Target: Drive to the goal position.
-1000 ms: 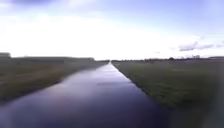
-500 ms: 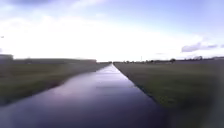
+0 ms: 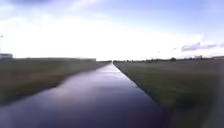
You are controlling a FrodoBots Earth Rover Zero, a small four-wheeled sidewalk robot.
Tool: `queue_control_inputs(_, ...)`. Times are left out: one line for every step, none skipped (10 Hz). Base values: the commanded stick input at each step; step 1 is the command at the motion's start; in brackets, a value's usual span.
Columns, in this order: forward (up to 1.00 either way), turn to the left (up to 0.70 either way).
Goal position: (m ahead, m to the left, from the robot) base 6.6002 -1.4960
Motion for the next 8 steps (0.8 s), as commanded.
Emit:
queue_control_inputs(0.45,0.27)
queue_control_inputs(0.45,0.27)
queue_control_inputs(0.45,0.27)
queue_control_inputs(0.45,0.27)
queue_control_inputs(0.45,0.27)
queue_control_inputs(0.45,0.13)
queue_control_inputs(0.45,0.0)
queue_control_inputs(0.45,0.0)
